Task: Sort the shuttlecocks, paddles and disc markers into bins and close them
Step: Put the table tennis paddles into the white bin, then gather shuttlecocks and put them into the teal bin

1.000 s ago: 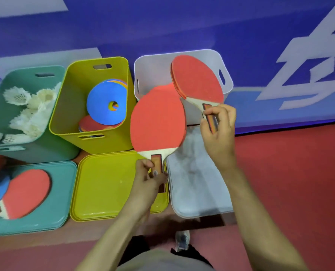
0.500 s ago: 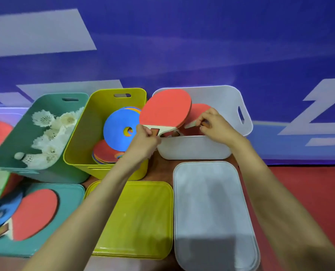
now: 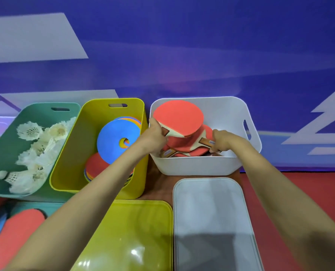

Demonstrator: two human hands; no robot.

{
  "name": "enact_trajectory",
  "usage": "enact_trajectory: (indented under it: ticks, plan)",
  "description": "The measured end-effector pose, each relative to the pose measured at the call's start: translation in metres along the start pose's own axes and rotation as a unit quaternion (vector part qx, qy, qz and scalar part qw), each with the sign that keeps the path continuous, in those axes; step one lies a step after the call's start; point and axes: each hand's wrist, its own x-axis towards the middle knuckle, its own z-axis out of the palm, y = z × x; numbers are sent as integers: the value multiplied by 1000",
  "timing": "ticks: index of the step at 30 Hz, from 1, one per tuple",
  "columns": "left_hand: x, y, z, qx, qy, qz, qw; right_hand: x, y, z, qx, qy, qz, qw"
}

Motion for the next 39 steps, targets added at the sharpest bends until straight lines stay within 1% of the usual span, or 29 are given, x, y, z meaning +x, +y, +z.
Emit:
enact_trajectory:
  ticks: [2,5,7,10,12,14,17,20,23,27,30,33,35,37,39]
  plan:
    - [10,4,9,41,-22,-8,999,3,0,-3,-11,-42,19,999]
    - [22,7,21,59,-54,-8,997,10,1,-6,8,-60,36,998]
    - [28,4,31,46,-83,-2,995,12,3,-10,7,-68,51,996]
    - [36,1,42,7,-104,14,994,12,8,-16,-31,-52,66,996]
    - [42,0,48,6,-117,8,993,12,12,-17,-40,-49,75,995]
    - [47,-2,51,54,-133,0,990,12,14,-13,-40,-65,86,993]
    - [60,-8,57,141,-167,-15,976,11,13,-4,-23,-85,89,992]
    - [70,-15,62,209,-156,-17,965,10,13,-1,-19,-77,84,993]
    - [74,-22,68,234,-123,-16,964,10,16,0,-19,-72,85,994]
    - [77,-22,69,254,-117,8,960,6,16,0,-41,-59,84,994]
    - [73,-16,56,248,-96,25,964,-3,15,-7,-39,-11,72,997]
    - [56,-10,42,195,-72,46,977,-22,5,-16,13,87,25,996]
    - [33,-8,32,155,-25,81,984,-43,-11,-19,67,160,-43,984]
    - [1,-9,19,111,30,127,985,-70,-34,-18,103,221,-127,961]
    - [-35,-16,3,68,82,163,981,-94,-62,-12,117,263,-201,936]
